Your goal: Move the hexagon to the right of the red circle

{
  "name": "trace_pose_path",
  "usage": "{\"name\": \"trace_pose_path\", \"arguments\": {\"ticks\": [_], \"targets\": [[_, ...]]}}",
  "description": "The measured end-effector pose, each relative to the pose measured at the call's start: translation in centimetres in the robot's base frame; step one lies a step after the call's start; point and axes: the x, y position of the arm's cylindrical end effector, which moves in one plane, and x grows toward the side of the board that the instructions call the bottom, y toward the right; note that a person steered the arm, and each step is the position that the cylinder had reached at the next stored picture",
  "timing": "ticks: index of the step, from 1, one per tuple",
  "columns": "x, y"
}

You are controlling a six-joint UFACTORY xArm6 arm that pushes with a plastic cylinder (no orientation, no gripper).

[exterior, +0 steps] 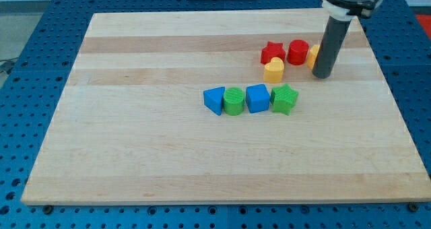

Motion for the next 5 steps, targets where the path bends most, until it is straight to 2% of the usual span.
{"name": "trace_pose_path", "arguments": {"ticks": [2,3,5], "targets": [[-0.3,0.0],[-1.8,0.0],[-0.1,-0.3]]}}
